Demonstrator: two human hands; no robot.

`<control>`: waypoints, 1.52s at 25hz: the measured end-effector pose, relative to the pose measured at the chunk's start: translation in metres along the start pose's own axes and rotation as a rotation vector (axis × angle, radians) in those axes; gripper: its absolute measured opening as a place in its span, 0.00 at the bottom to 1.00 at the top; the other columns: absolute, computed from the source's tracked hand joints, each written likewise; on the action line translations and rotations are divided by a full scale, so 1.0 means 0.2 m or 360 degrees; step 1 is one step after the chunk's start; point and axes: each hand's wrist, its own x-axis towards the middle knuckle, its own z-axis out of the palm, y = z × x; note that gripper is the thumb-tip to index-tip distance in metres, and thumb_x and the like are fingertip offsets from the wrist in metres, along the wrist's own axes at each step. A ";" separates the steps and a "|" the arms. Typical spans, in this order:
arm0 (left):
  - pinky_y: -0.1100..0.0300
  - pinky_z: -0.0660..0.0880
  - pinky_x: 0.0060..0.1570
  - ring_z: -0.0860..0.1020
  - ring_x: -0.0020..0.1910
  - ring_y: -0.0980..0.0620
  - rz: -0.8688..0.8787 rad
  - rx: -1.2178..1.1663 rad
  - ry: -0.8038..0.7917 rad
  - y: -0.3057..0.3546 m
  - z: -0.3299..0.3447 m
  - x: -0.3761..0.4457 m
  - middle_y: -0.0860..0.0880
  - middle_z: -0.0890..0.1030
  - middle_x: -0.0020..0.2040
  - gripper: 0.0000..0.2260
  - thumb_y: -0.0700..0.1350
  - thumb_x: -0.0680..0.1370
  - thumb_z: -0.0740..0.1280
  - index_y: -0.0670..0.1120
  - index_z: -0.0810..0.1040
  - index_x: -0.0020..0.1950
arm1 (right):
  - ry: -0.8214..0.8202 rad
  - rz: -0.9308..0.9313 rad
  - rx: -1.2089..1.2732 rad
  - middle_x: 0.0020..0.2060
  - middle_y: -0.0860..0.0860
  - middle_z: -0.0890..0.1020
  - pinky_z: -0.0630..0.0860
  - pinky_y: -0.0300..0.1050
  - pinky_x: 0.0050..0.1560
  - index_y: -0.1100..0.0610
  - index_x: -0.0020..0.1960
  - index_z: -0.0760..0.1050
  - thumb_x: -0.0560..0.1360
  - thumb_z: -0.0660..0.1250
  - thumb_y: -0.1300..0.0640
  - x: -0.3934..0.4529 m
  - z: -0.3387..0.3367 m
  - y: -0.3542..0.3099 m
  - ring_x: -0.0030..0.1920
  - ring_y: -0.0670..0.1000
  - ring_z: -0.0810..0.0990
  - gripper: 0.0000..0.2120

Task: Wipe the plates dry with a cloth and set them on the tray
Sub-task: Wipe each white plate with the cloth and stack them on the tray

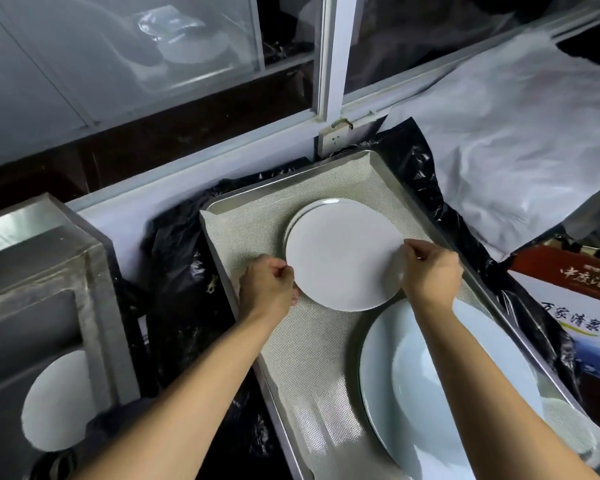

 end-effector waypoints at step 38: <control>0.47 0.81 0.51 0.83 0.45 0.51 0.0181 0.0073 0.0198 -0.65 -1.86 -1.00 0.55 0.85 0.44 0.15 0.34 0.77 0.65 0.55 0.82 0.50 | -0.0795 -0.0562 0.0387 0.46 0.45 0.86 0.76 0.35 0.47 0.51 0.54 0.84 0.79 0.67 0.62 -2.12 0.49 -0.67 0.44 0.41 0.83 0.10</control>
